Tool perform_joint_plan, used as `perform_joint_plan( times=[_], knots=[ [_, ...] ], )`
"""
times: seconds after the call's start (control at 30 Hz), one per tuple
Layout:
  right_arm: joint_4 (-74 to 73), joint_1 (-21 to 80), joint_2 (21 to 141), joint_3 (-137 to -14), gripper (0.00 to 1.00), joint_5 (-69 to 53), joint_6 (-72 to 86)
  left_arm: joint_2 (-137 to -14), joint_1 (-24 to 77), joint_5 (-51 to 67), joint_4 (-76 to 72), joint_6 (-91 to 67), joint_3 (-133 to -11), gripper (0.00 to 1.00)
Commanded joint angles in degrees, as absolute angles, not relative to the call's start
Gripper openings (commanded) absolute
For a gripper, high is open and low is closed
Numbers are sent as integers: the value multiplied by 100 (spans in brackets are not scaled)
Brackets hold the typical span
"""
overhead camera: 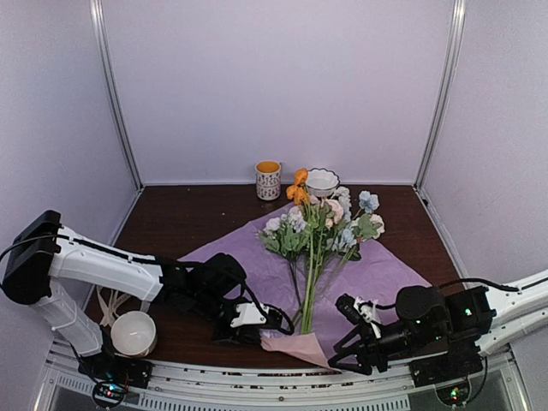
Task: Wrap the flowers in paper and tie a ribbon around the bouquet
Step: Pass from the left arm to the right, then fold the bottom corner of the flattened wrapping paper.
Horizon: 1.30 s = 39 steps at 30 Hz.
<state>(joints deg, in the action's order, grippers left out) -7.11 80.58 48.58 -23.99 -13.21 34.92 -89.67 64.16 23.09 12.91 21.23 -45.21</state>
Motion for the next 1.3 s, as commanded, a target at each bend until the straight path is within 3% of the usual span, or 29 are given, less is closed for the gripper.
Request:
perform_joint_plan(
  times=[0.0, 0.33, 0.37, 0.47, 0.5, 0.53, 0.57, 0.67, 0.8, 0.9, 1.03, 1.27],
  knots=[
    [-394, 8486, 5034, -2323, 53, -210, 3644, -9010, 6346, 2397, 1162, 2066, -4489, 0],
    [170, 8552, 6291, -2386, 54, -14, 3405, -9029, 6346, 2442, 1178, 2082, -4500, 0],
    [133, 8553, 6437, -2488, 46, -43, 3361, -9031, 6346, 2445, 1178, 2078, -4500, 0],
    [130, 8554, 6669, -2614, 12, -224, 3282, -9007, 6346, 2458, 1215, 2083, -4522, 0],
    [130, 8552, 6671, -2635, 3, -267, 3258, -8967, 6346, 2493, 1257, 2102, -4544, 0],
    [57, 8552, 6671, -2678, 0, -282, 3194, -8941, 6341, 2528, 1302, 2106, -4568, 0],
    [-124, 8552, 6677, -2757, 0, -263, 3117, -8847, 6341, 2631, 1351, 2117, -4603, 0],
    [-652, 8552, 6654, -2966, 0, -251, 2854, -8584, 6305, 2954, 1565, 2160, -4738, 33],
    [-981, 8555, 6558, -2962, 0, -384, 2618, -8408, 5961, 3970, 1894, 2231, -4973, 49],
    [-1086, 8552, 6600, -3026, 0, -486, 2463, -8612, 5700, 3500, 1425, 1886, -4987, 50],
    [-1265, 8501, 6690, -3318, 0, -630, 2335, -9508, 5687, 2547, 1620, 1612, -5432, 39],
    [-951, 7354, 6770, -3318, 0, -2163, 2767, -10248, 5694, 1705, 1895, 1620, -5465, 33]
  ],
)
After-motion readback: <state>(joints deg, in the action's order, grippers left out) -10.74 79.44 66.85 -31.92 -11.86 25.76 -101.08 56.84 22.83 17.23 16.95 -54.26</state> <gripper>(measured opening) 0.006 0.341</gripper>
